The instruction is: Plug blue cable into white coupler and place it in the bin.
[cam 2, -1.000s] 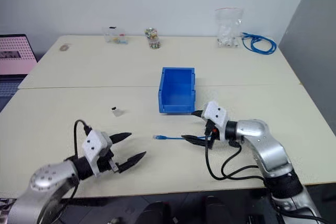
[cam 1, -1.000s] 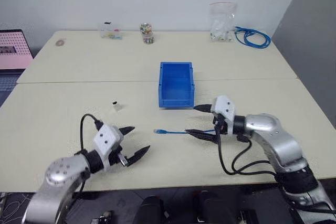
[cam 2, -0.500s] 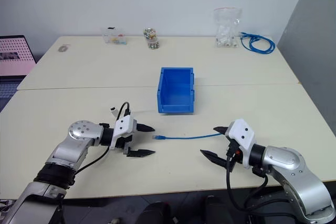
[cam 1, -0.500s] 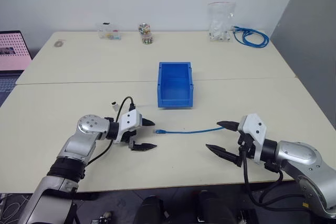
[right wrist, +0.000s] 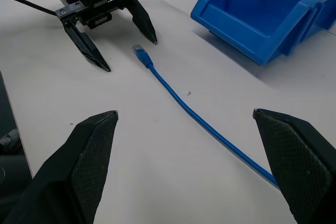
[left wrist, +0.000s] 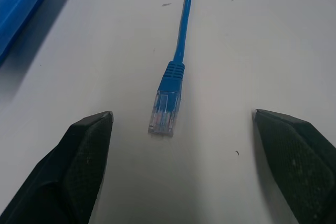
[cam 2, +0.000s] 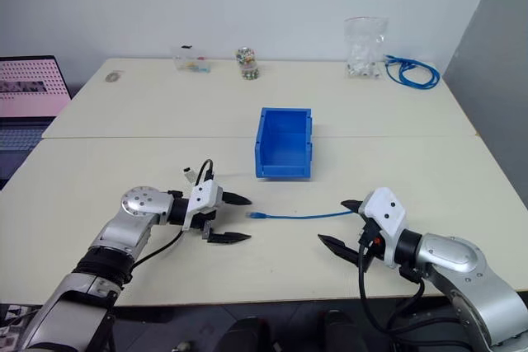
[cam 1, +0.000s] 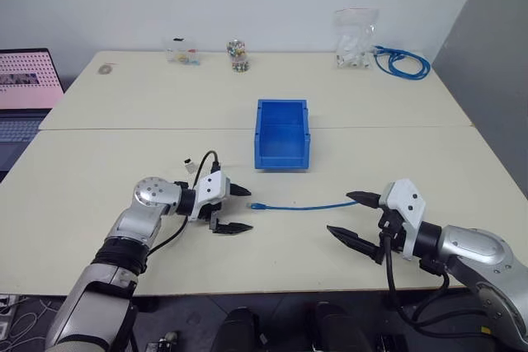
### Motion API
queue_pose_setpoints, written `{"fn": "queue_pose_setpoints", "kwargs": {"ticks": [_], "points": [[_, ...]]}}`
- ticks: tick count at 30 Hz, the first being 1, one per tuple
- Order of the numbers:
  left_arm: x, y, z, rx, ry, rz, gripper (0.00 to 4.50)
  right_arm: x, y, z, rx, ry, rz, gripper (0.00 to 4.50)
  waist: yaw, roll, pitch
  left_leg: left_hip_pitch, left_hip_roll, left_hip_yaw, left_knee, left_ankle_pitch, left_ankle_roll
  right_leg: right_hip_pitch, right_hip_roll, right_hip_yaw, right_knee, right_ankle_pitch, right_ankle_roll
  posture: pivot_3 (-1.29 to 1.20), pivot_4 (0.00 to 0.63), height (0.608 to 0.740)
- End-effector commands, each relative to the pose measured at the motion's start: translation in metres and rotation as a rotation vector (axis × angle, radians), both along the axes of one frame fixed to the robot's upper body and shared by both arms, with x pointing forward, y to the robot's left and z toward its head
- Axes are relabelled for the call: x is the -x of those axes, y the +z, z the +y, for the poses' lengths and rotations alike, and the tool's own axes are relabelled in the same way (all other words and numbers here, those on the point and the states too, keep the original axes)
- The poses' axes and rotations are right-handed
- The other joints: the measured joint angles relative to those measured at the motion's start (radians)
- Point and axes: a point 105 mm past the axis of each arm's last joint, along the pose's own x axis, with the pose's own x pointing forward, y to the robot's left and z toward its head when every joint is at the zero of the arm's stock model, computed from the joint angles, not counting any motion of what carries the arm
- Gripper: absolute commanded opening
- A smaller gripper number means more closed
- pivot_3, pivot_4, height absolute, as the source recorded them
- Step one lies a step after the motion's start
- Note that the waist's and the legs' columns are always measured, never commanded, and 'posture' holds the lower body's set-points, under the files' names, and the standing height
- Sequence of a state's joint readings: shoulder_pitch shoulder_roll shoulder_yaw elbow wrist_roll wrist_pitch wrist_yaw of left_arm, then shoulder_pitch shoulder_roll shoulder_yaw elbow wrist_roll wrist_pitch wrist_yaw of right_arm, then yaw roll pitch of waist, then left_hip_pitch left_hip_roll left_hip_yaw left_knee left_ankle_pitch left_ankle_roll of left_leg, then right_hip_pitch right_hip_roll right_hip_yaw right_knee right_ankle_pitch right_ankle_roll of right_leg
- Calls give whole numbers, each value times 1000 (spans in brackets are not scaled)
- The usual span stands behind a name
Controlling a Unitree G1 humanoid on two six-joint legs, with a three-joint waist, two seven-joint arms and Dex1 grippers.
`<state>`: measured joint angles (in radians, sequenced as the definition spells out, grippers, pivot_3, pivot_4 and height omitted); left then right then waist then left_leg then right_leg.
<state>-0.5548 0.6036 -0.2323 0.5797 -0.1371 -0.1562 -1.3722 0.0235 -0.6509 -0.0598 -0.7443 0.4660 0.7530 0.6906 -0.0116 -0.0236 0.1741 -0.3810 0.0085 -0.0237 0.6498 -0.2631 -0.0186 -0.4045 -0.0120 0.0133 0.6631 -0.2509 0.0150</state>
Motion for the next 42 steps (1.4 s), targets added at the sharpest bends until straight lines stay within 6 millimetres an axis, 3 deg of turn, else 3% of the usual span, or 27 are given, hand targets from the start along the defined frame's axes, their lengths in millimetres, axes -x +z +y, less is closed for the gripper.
{"fn": "queue_pose_setpoints", "kwargs": {"ticks": [1,10,18,21,24,31,34,42], "points": [[6,-29,7,-96,-6,113,3624,-1,10,1,-2,16,-38,4408,3,0,-1,0,0,0,0,0,0,0,0,0,0,0,0,0,150,740],[-7,-32,11,-150,-17,123,1718,-4,12,1,-5,15,-22,4408,3,0,-15,0,0,1,0,0,0,0,1,-1,0,0,0,0,150,740],[3,-37,0,-83,-46,160,302,-6,12,2,-34,-5,-5,4408,3,3,-19,0,0,1,0,0,0,0,1,0,0,0,0,0,150,740],[2,-30,-4,-2,19,210,230,-8,13,3,-55,-21,4,4408,3,3,-20,1,1,1,0,0,0,0,1,0,0,0,0,0,150,740],[-1,-7,-15,171,152,381,230,-3,9,4,-105,-33,61,4408,2,3,-19,0,1,0,-1,0,0,0,1,0,-1,0,0,0,150,740],[68,61,-50,500,99,881,230,28,-1,12,-497,49,535,4408,-14,-3,-13,-3,3,-2,-1,0,0,-2,-4,1,-1,-1,-1,0,150,740],[79,81,-59,591,76,980,230,28,6,19,-642,85,646,4408,-16,-3,-12,-2,3,-3,-1,0,0,-2,-4,0,0,-1,-1,0,150,740],[92,86,-66,641,98,1040,230,19,37,44,-838,166,753,4408,-23,-4,-11,0,4,-2,-3,0,0,-1,4,3,0,-1,-1,0,150,740]]}}
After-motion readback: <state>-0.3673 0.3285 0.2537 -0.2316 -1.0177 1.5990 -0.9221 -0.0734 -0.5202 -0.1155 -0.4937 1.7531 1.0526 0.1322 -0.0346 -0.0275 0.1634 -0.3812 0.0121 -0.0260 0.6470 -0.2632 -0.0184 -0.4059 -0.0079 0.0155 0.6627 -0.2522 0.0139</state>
